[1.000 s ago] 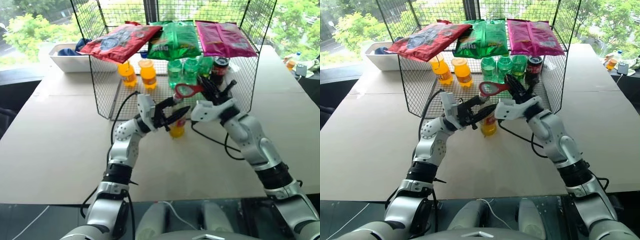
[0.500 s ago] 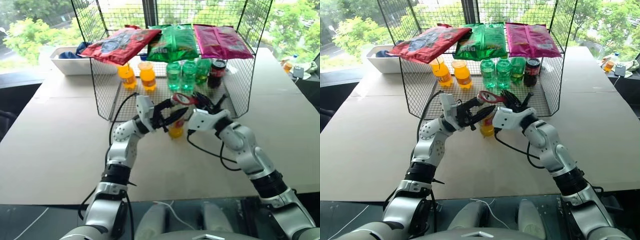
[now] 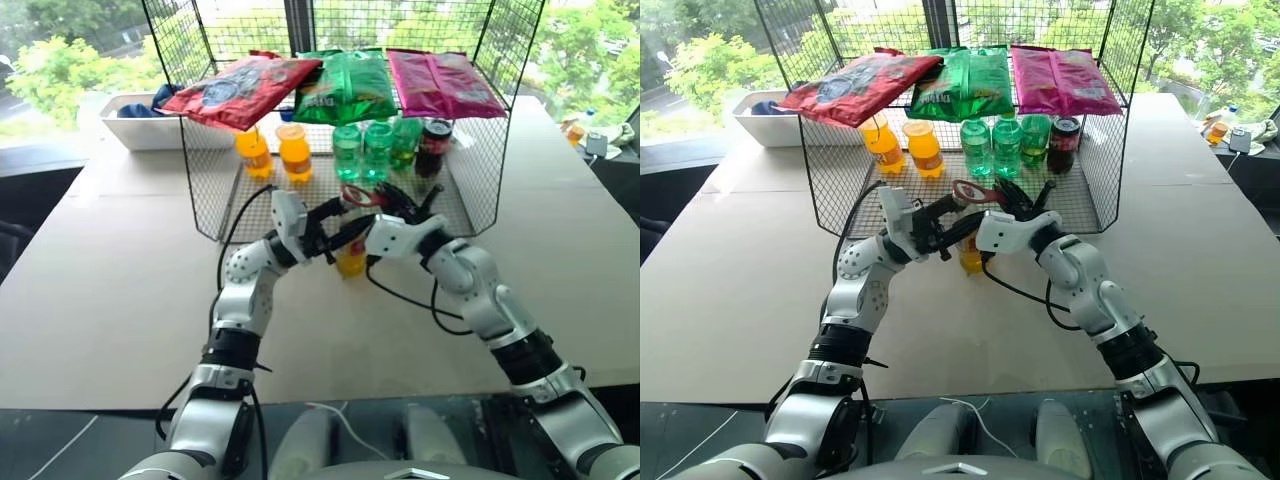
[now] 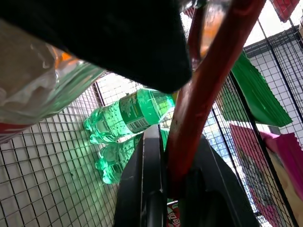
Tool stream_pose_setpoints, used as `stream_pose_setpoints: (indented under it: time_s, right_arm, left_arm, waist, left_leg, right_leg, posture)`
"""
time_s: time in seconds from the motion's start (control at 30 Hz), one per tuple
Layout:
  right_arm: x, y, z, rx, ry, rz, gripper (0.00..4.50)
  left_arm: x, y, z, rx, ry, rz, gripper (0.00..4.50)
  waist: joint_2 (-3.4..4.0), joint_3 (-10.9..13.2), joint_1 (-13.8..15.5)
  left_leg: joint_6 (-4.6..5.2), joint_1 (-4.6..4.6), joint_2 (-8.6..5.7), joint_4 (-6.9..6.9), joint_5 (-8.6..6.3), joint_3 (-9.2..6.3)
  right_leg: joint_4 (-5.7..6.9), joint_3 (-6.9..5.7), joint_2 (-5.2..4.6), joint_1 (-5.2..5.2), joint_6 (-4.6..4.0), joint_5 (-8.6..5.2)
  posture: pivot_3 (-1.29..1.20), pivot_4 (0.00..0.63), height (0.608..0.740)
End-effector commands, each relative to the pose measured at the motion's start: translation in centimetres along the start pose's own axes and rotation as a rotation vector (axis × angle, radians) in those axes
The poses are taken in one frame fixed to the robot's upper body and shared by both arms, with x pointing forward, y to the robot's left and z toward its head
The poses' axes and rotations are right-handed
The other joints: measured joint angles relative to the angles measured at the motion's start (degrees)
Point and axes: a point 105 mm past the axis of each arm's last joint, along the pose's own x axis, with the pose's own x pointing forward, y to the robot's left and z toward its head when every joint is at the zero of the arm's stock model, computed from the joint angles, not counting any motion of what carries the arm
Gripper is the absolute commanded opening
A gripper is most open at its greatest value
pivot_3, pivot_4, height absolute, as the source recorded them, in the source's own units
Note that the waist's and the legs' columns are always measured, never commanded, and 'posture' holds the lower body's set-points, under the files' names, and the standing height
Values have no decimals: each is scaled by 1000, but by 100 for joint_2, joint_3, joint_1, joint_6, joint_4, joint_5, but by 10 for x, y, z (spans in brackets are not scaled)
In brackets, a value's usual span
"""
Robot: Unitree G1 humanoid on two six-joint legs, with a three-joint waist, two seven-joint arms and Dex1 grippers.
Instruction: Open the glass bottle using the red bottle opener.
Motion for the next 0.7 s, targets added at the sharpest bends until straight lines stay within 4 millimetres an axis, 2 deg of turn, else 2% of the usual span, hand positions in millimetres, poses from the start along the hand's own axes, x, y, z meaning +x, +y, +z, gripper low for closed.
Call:
stream_pose_setpoints:
  time_s: [0.03, 0.17, 0.27, 0.37, 0.5, 0.6, 0.7]
  right_arm:
    - [-6, 52, -5, -43, 22, 178, 0]
    - [-7, 51, -5, -111, -9, 180, 0]
    - [-3, 25, -4, -255, -71, 148, 0]
    - [5, -15, 1, -336, -105, 74, 0]
    - [18, -91, 31, -467, -178, -108, 0]
    - [21, -131, 51, -535, -218, -224, 0]
    - [19, -160, 64, -562, -235, -328, 0]
  left_arm:
    - [1, -6, -9, -18, 42, -25, 2039]
    - [2, -6, -9, -18, 43, -26, 2039]
    - [2, -5, -10, -18, 43, -25, 2039]
    - [3, -5, -10, -18, 42, -24, 2039]
    - [2, -5, -11, -19, 42, -23, 2039]
    - [3, -5, -11, -20, 42, -24, 2039]
    - [3, -5, -11, -20, 42, -24, 2039]
  waist:
    - [0, -3, 0]
    - [2, -5, 0]
    - [3, -6, 1]
    - [6, -1, 1]
    - [21, 21, 19]
    - [24, 26, 18]
    - [23, 26, 28]
  left_leg:
    - [0, 1, 0, 0, 0, 0]
    - [1, 1, 1, -1, -1, 0]
    - [3, 1, 0, -1, -2, 1]
    - [7, -1, 0, -2, -4, -1]
    - [-2, -19, 0, -2, 1, -7]
    - [-1, -27, -3, -4, 1, -12]
    - [-3, -29, -1, -30, 1, -23]
  right_leg:
    - [0, 0, 0, 0, 0, 0]
    - [0, 1, 0, 1, 0, 0]
    - [-1, 1, 0, 1, 0, 0]
    - [-5, -2, 1, 0, 0, 0]
    - [-11, -7, 0, -4, 1, 0]
    - [-21, -11, -2, -9, 1, 1]
    - [-51, -22, -2, -12, 1, 1]
  posture:
    - [0, 150, 740]
    - [0, 150, 740]
    - [0, 150, 740]
    - [0, 150, 740]
    - [0, 150, 740]
    - [0, 150, 740]
    - [0, 150, 740]
